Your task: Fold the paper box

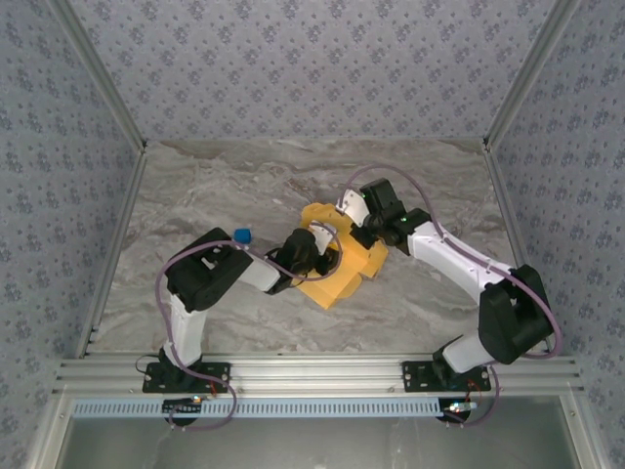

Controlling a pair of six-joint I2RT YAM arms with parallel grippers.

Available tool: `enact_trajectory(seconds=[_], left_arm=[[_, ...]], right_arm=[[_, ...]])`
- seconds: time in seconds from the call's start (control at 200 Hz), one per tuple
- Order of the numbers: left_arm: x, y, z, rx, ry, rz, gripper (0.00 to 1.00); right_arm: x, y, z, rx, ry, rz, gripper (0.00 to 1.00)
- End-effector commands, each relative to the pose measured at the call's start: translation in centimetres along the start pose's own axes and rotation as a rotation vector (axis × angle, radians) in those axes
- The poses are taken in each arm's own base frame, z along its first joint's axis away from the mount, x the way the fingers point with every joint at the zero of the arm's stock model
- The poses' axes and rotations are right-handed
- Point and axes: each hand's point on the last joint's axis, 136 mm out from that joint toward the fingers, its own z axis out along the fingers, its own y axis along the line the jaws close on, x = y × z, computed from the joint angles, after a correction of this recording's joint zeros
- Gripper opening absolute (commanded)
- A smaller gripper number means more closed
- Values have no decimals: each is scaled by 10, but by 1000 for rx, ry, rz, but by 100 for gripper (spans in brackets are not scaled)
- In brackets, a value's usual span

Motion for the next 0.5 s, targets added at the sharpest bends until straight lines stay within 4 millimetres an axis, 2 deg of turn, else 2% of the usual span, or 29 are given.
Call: enact_trajectory(seconds=[0.0,0.205,0.495], left_arm=[[-15,-4,-11,-2,-37,-21,29],[-15,-3,-21,9,-35,-54,31],[6,1,-12,12,-19,-116,25]], right_arm=[[-6,-10,-9,66,-20,-42,0],[-4,-10,-5,78,-20,-62,0],[5,5,5,69,-19,-85,0]])
